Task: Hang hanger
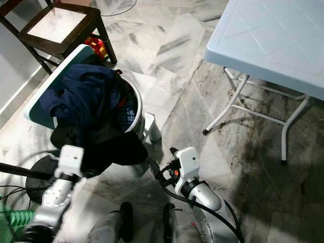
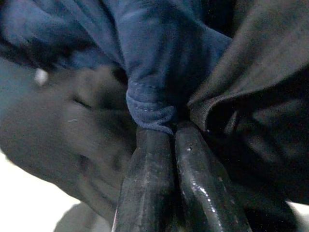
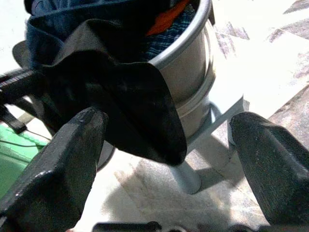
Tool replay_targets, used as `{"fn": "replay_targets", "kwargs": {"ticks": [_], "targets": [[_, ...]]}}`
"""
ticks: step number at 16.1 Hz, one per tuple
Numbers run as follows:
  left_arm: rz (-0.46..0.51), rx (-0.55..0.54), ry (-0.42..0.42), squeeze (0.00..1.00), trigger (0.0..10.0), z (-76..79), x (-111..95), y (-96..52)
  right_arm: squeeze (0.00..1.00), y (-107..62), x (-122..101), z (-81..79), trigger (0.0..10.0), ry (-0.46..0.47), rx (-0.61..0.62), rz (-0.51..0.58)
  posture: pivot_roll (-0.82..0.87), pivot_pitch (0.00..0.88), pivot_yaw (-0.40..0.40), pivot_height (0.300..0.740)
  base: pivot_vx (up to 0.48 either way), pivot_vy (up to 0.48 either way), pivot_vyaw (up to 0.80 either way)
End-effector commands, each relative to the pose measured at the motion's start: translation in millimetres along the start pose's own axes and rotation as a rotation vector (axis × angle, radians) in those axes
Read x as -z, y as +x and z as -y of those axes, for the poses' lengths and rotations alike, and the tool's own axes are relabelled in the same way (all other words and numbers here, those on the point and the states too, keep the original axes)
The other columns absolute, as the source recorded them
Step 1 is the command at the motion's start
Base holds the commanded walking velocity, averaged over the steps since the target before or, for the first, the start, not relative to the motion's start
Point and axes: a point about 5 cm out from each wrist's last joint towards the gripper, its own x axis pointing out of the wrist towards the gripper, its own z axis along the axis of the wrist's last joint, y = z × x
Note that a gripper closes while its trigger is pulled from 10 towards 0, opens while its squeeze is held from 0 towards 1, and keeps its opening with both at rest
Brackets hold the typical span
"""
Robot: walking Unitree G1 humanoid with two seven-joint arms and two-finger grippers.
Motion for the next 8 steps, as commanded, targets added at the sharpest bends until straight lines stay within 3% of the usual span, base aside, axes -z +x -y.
{"fn": "replay_targets", "kwargs": {"ticks": [1, 2, 3, 6, 7, 8], "targets": [[-0.069, 0.017, 0.001, 0.00, 4.8, 2.9, 13.5, -8.6, 0.00, -2.6, 7.0, -0.8, 10.0, 0.003, -0.007, -0.025, -0.03, 0.313, 0.011, 0.740, 0.000, 0.000, 0.00], [-0.071, 0.029, 0.004, 0.00, 6.0, 5.7, 12.5, -7.0, 0.00, -2.9, 7.3, -0.4, 10.0, 0.002, -0.007, -0.025, -0.03, 0.313, 0.011, 0.740, 0.000, 0.000, 0.00], [-0.075, 0.033, -0.006, 0.00, 10.0, 7.3, 9.5, -3.6, 0.00, -3.1, 7.7, -0.3, 10.0, 0.000, -0.007, -0.027, -0.03, 0.314, 0.009, 0.740, 0.000, 0.000, 0.00], [-0.054, 0.052, -0.010, 0.00, 10.0, 6.6, 2.0, 3.6, 0.00, -4.1, 7.9, -0.1, 10.0, -0.003, 0.000, -0.028, -0.04, 0.315, 0.011, 0.740, 0.000, 0.000, 0.00], [-0.041, 0.054, 0.004, 0.24, 10.0, 5.5, -0.9, 5.4, 0.00, -4.0, 8.2, -0.7, 10.0, -0.003, 0.001, -0.028, -0.04, 0.316, 0.012, 0.740, 0.000, 0.000, 0.00], [-0.012, 0.051, 0.049, 1.00, 10.0, 3.1, -5.8, 7.2, 0.00, -3.8, 8.2, -2.0, 10.0, -0.005, 0.003, -0.027, -0.05, 0.316, 0.012, 0.740, 0.000, 0.000, 0.00]]}}
